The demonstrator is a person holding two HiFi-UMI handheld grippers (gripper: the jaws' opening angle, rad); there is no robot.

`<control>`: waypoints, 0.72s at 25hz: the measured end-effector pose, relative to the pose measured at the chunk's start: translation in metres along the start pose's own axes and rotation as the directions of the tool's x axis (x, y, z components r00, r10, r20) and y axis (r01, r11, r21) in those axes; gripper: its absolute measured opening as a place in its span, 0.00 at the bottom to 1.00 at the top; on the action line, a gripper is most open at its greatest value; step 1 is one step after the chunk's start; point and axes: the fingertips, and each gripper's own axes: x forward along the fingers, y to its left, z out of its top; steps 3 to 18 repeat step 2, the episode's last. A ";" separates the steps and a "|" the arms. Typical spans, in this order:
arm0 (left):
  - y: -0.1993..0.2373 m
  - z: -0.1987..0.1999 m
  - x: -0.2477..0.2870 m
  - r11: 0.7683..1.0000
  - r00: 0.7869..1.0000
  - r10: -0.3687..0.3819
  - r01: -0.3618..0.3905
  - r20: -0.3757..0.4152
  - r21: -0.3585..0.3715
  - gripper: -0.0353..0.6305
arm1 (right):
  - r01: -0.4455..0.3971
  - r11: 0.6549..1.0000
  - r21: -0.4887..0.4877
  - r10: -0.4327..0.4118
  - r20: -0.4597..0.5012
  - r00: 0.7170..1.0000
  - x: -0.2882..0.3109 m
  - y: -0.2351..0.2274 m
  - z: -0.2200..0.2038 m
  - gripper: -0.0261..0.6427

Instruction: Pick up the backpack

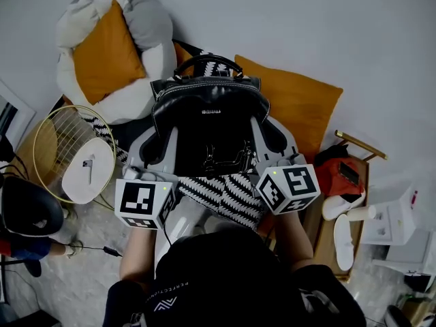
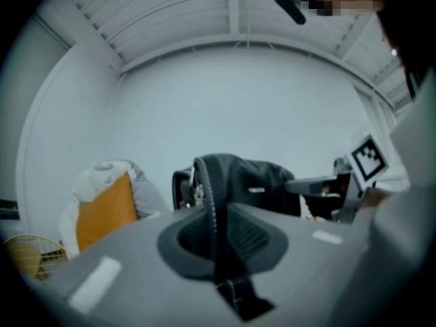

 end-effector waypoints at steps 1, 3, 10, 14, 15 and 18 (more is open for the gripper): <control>0.000 0.000 0.002 1.000 1.000 -0.002 0.002 -0.002 0.000 0.12 | 0.000 1.000 0.001 0.000 -0.002 1.000 0.002 -0.001 -0.001 0.08; 0.000 -0.001 0.004 1.000 1.000 -0.003 0.003 -0.004 0.000 0.12 | 0.001 1.000 0.003 -0.001 -0.005 1.000 0.004 -0.003 -0.003 0.08; 0.000 -0.001 0.004 1.000 1.000 -0.003 0.003 -0.004 0.000 0.12 | 0.001 1.000 0.003 -0.001 -0.005 1.000 0.004 -0.003 -0.003 0.08; 0.000 -0.001 0.004 1.000 1.000 -0.003 0.003 -0.004 0.000 0.12 | 0.001 1.000 0.003 -0.001 -0.005 1.000 0.004 -0.003 -0.003 0.08; 0.000 -0.001 0.004 1.000 1.000 -0.003 0.003 -0.004 0.000 0.12 | 0.001 1.000 0.003 -0.001 -0.005 1.000 0.004 -0.003 -0.003 0.08; 0.000 -0.001 0.004 1.000 1.000 -0.003 0.003 -0.004 0.000 0.12 | 0.001 1.000 0.003 -0.001 -0.005 1.000 0.004 -0.003 -0.003 0.08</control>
